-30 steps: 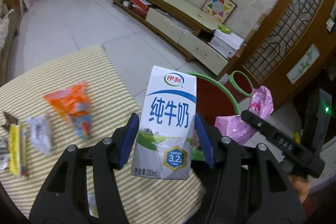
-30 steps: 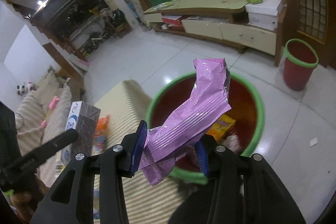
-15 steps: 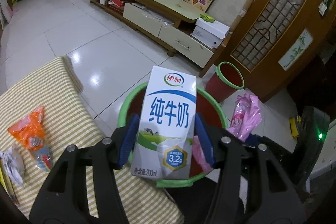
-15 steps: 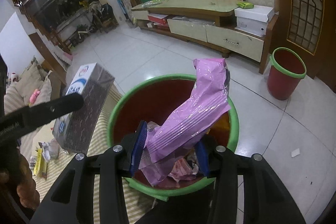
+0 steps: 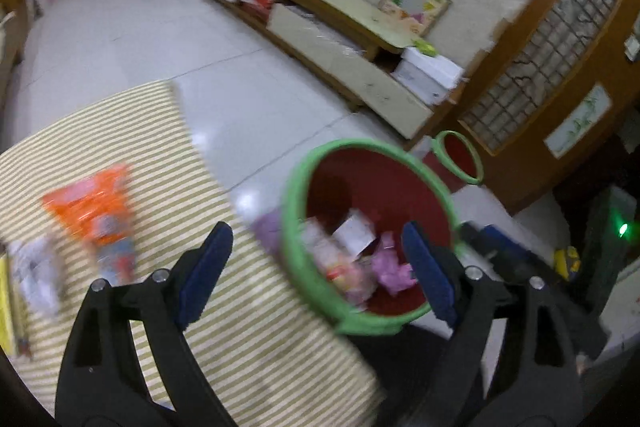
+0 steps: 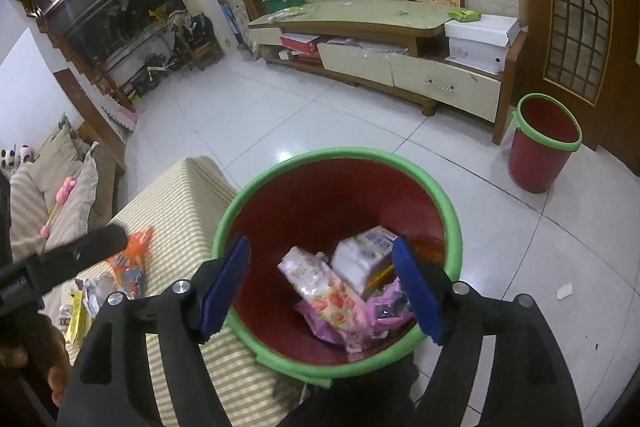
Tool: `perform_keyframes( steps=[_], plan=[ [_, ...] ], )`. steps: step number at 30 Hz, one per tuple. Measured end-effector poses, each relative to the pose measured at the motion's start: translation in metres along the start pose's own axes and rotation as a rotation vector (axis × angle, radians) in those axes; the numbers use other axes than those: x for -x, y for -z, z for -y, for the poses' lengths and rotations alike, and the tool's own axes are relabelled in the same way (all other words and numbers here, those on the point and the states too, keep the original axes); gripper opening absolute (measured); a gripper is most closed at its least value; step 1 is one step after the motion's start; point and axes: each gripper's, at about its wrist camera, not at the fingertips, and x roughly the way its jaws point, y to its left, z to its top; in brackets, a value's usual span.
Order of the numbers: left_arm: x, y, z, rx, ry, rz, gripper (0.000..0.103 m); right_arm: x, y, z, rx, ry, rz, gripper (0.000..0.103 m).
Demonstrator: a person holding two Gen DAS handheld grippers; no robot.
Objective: Collect trash
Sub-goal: 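Open both tools to drop the carton and pink bag into the bin, then grasp the white patterned paper cup with the left tool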
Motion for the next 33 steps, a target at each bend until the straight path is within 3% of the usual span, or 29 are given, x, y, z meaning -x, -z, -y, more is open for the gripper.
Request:
perform_keyframes(
  steps=[3, 7, 13, 16, 18, 25, 28, 29, 31, 33],
  plan=[
    [0.024, 0.02, -0.045, 0.051, -0.084, 0.009, 0.084, -0.001, 0.006, -0.009, 0.004, -0.012, -0.022, 0.074],
    [0.064, 0.047, -0.12, 0.108, -0.272, 0.027, 0.084, -0.002, 0.024, -0.031, 0.024, -0.039, -0.064, 0.074],
    [0.122, 0.086, -0.241, 0.294, -0.517, 0.035, 0.084, -0.001, 0.047, -0.072, 0.084, -0.082, -0.112, 0.074],
    [0.133, 0.1, -0.287, 0.36, -0.602, 0.017, 0.084, -0.002, 0.057, -0.09, 0.098, -0.107, -0.136, 0.074],
    [0.131, 0.107, -0.309, 0.39, -0.62, -0.009, 0.083, -0.002, 0.063, -0.102, 0.113, -0.119, -0.148, 0.074],
    [0.098, 0.108, -0.343, 0.415, -0.563, -0.089, 0.082, 0.011, 0.075, -0.139, 0.199, -0.127, -0.162, 0.074],
    [0.086, 0.11, -0.344, 0.4, -0.539, -0.128, 0.066, 0.014, 0.077, -0.152, 0.234, -0.124, -0.169, 0.074],
    [0.087, 0.112, -0.342, 0.399, -0.54, -0.115, 0.065, 0.014, 0.077, -0.157, 0.247, -0.123, -0.17, 0.074],
    [0.095, 0.116, -0.338, 0.413, -0.512, -0.085, 0.046, 0.015, 0.076, -0.169, 0.277, -0.133, -0.172, 0.074],
    [0.108, 0.124, -0.333, 0.435, -0.493, -0.047, 0.043, 0.015, 0.075, -0.184, 0.312, -0.15, -0.177, 0.074]
  ],
)
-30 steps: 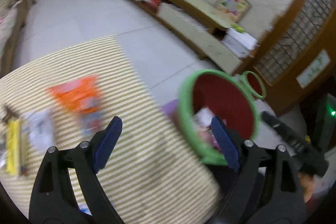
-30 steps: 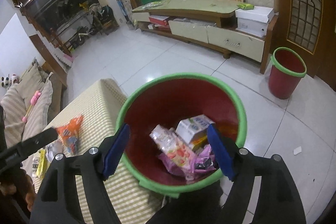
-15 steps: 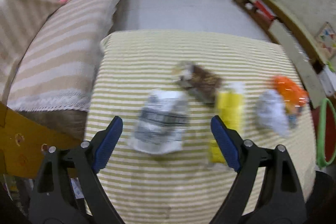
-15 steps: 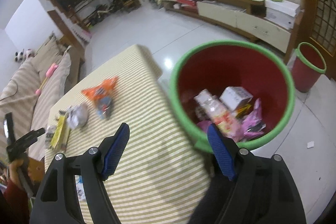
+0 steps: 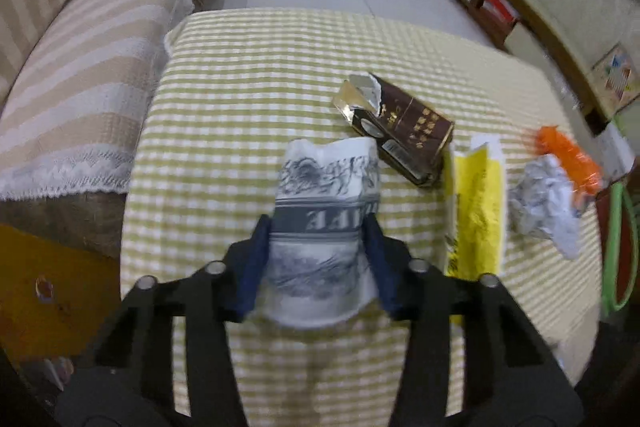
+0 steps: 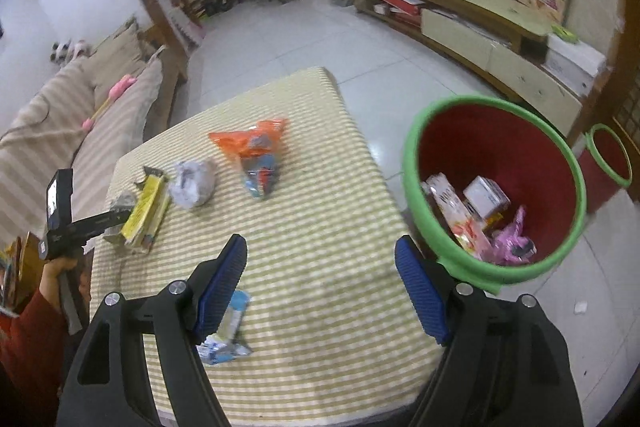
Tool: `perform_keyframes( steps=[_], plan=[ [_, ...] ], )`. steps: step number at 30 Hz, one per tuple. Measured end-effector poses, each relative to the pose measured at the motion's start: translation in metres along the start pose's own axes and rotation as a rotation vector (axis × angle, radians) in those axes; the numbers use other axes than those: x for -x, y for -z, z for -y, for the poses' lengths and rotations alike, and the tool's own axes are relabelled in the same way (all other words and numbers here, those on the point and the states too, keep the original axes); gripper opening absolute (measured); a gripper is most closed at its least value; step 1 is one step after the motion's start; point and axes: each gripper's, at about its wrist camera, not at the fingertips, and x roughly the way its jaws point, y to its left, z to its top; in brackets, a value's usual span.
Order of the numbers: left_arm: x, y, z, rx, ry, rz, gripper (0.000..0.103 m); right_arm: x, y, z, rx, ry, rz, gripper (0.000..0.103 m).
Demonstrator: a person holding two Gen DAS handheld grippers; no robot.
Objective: Collect trash
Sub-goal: 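Grasp the white patterned paper cup with the left tool, then grasp the brown cigarette box with the right tool while the left tool holds the cup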
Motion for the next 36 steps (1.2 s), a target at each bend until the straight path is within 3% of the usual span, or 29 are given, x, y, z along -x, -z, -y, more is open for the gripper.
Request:
perform_keyframes(
  steps=[5, 10, 14, 17, 26, 36],
  plan=[
    [0.043, 0.039, -0.007, 0.061, 0.081, 0.066, 0.042, -0.019, -0.025, -0.061, 0.165, -0.08, -0.026, 0.075],
    [0.063, 0.094, -0.012, 0.112, 0.11, 0.056, 0.043, -0.06, -0.042, -0.144, 0.357, -0.179, -0.067, 0.078],
    [0.07, 0.126, -0.004, 0.074, 0.115, 0.045, 0.043, -0.107, -0.047, -0.202, 0.502, -0.194, -0.114, 0.078],
    [0.059, 0.131, -0.004, 0.051, 0.121, 0.019, 0.043, -0.149, -0.052, -0.234, 0.565, -0.19, -0.172, 0.078],
    [0.053, 0.131, -0.025, 0.162, 0.194, 0.028, 0.044, -0.228, -0.053, -0.286, 0.786, -0.079, -0.271, 0.079],
    [0.049, 0.132, -0.026, 0.166, 0.216, 0.021, 0.044, -0.284, -0.063, -0.296, 0.746, -0.047, -0.418, 0.083]
  ],
)
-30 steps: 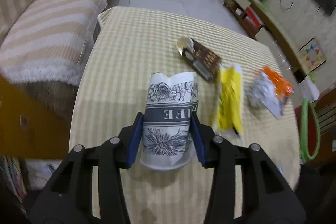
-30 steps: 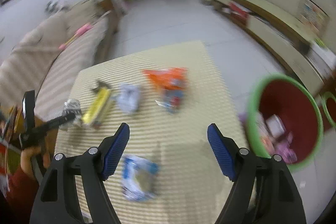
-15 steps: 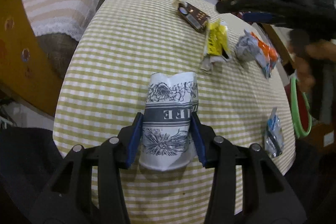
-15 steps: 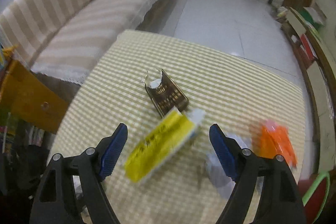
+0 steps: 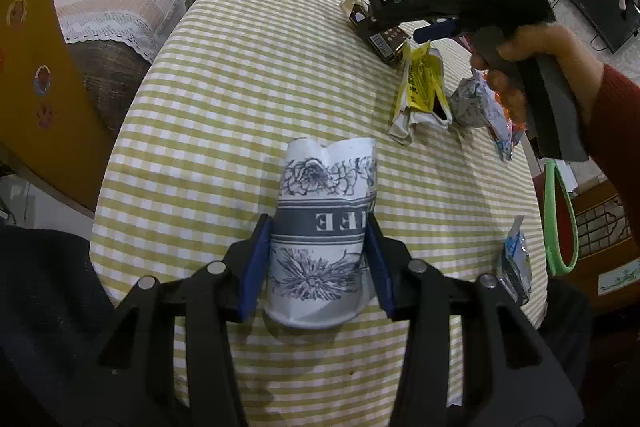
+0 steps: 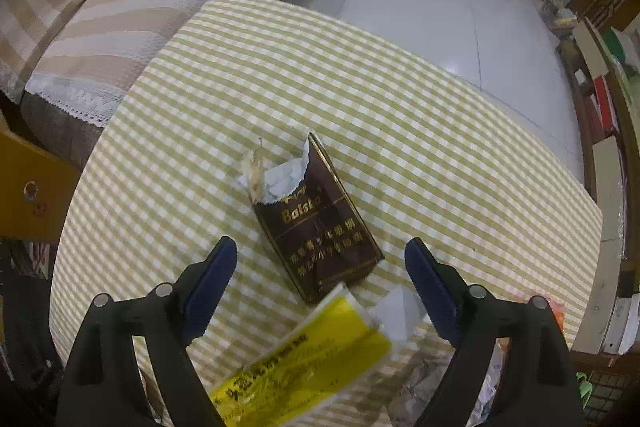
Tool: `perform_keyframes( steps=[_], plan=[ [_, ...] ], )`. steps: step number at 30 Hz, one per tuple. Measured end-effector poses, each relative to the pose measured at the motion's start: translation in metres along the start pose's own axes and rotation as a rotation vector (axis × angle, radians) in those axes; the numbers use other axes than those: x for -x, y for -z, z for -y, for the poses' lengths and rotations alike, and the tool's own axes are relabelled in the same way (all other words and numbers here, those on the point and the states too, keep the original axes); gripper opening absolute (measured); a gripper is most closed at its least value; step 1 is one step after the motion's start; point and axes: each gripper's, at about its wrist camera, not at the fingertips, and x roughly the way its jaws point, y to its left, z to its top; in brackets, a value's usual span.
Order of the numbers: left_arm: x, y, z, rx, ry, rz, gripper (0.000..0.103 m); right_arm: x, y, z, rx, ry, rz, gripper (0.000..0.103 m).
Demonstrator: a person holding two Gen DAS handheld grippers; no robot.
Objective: Collect trash
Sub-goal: 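Grasp the brown cigarette box with the right tool while the left tool holds the cup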
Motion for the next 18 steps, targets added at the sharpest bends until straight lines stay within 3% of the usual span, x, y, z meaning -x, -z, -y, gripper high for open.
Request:
perform_keyframes(
  steps=[8, 12, 18],
  plan=[
    [0.0, 0.0, -0.001, 0.003, 0.009, 0.0, 0.044, -0.025, -0.025, -0.021, 0.078, 0.023, -0.022, 0.078],
    [0.0, 0.0, -0.001, 0.003, 0.009, 0.0, 0.044, -0.022, -0.027, -0.031, 0.082, -0.002, -0.004, 0.054],
    [0.0, 0.0, -0.002, 0.006, 0.012, 0.0, 0.044, -0.01, -0.014, -0.053, 0.088, -0.011, 0.046, 0.05]
  ],
)
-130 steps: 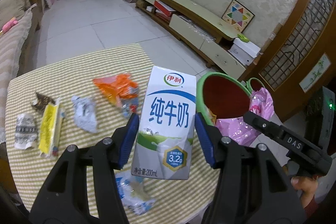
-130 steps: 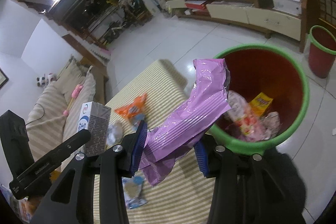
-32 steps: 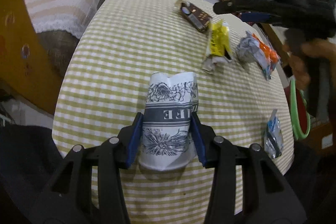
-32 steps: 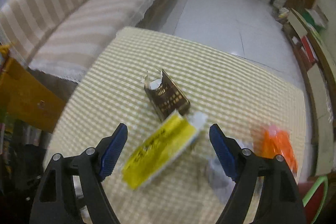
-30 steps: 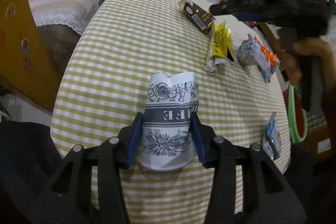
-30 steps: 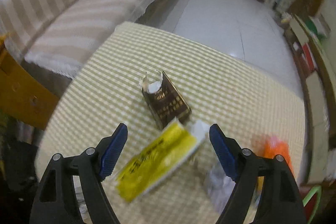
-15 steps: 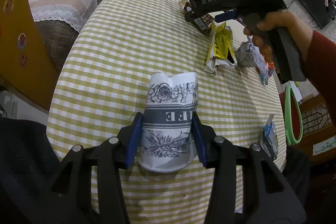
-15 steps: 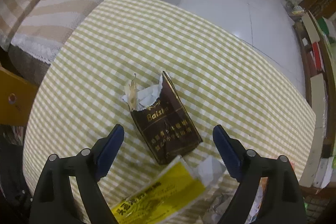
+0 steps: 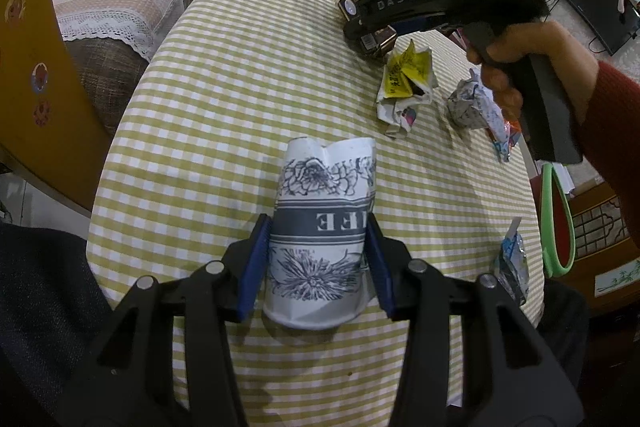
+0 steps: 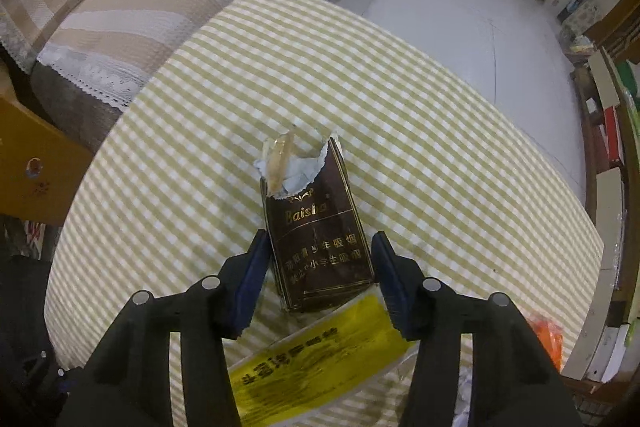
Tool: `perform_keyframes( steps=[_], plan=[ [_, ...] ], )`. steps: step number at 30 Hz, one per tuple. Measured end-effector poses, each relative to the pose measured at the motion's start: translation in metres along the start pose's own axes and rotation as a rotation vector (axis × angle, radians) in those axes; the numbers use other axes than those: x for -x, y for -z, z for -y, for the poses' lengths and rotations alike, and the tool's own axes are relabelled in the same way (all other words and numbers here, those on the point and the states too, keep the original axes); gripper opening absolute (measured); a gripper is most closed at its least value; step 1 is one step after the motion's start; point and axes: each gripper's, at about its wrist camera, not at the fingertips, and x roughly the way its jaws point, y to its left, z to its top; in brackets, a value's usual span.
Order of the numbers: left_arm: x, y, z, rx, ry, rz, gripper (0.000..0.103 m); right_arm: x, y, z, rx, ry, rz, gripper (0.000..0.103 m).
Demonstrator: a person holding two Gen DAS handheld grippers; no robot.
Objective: Collect trash
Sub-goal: 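Grasp the brown cigarette box with the right tool while the left tool holds the cup, then carry the paper cup and cigarette box over the green-rimmed bin with both tools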
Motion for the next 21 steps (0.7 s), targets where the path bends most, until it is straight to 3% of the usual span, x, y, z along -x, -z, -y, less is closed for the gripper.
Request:
perform_keyframes(
  steps=[14, 21],
  plan=[
    [0.0, 0.0, 0.001, 0.0, -0.001, 0.0, 0.044, 0.062, 0.033, 0.007, -0.123, -0.066, 0.135, 0.051],
    [-0.001, 0.0, 0.003, -0.012, -0.013, -0.001, 0.044, 0.111, 0.095, 0.015, -0.209, -0.111, 0.197, 0.051]
  ],
)
